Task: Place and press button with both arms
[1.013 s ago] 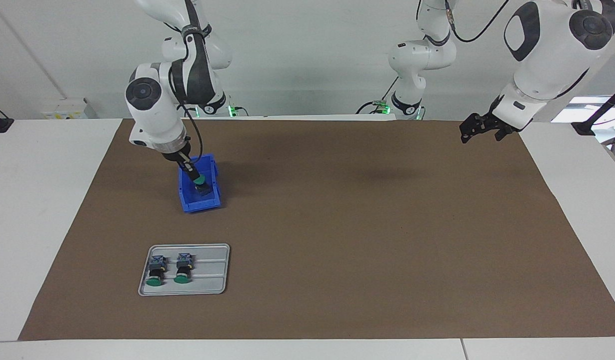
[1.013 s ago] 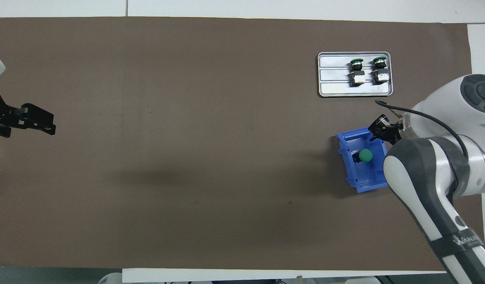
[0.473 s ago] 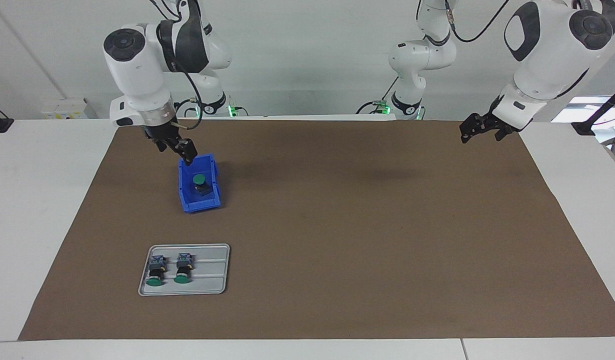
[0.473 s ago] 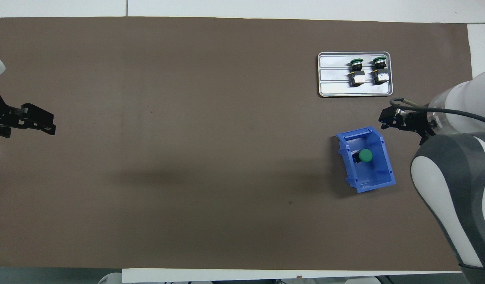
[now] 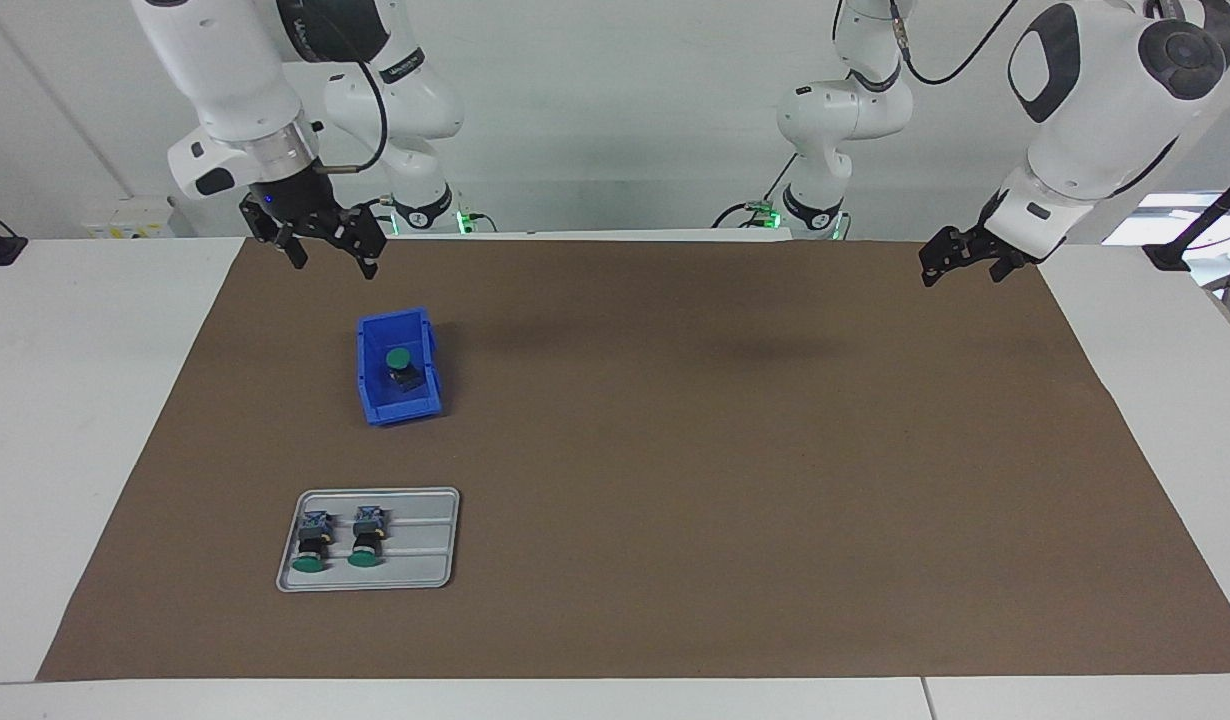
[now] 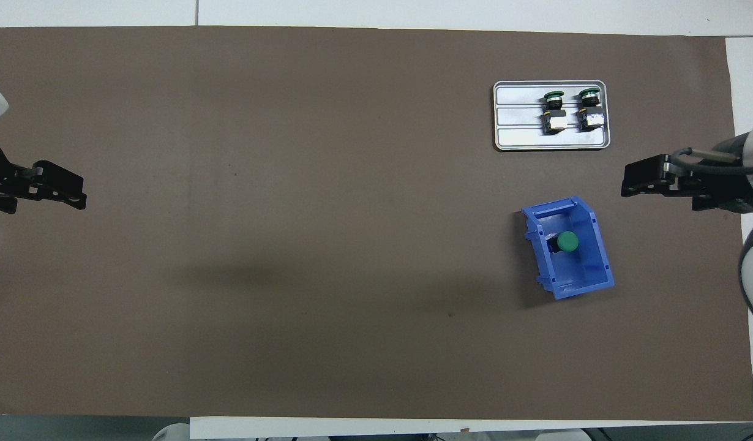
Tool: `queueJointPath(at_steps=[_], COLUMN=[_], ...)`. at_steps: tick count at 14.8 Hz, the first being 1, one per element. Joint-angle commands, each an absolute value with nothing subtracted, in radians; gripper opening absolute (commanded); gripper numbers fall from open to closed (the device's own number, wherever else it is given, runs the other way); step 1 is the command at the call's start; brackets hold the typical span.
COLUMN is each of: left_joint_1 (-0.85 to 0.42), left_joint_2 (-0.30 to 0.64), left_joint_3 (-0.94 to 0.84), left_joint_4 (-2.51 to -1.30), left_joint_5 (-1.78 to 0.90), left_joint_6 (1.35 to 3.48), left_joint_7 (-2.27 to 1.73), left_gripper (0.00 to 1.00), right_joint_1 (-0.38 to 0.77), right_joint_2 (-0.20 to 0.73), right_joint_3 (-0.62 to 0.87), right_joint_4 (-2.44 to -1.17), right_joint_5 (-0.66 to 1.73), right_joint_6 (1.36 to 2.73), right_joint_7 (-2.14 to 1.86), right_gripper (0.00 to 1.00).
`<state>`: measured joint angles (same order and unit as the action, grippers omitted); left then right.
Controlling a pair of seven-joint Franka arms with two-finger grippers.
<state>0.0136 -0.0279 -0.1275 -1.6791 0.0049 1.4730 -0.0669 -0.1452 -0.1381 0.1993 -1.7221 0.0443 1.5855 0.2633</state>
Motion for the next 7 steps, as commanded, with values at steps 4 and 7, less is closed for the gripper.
queueJointPath(at_steps=[4,7], left_joint_1=[0.017,0.017], left_joint_2=[-0.06,-0.06], left_joint_3=[-0.124,-0.124], left_joint_4=[-1.715,-1.715], left_joint_5=[0.006,0.006], left_joint_6=[1.494,1.494], left_joint_7=[-0.061,-0.061], left_gripper=[1.0,1.0], right_joint_1=[-0.16,-0.152], right_joint_2=[-0.135,-0.137], right_joint_3=[0.129,0.087], right_joint_4=[-1.657,-1.655], right_joint_5=[0.057,0.057], right_joint_6=[1.56,1.559], right_joint_7=[0.065,0.058], right_gripper=[0.98,0.98])
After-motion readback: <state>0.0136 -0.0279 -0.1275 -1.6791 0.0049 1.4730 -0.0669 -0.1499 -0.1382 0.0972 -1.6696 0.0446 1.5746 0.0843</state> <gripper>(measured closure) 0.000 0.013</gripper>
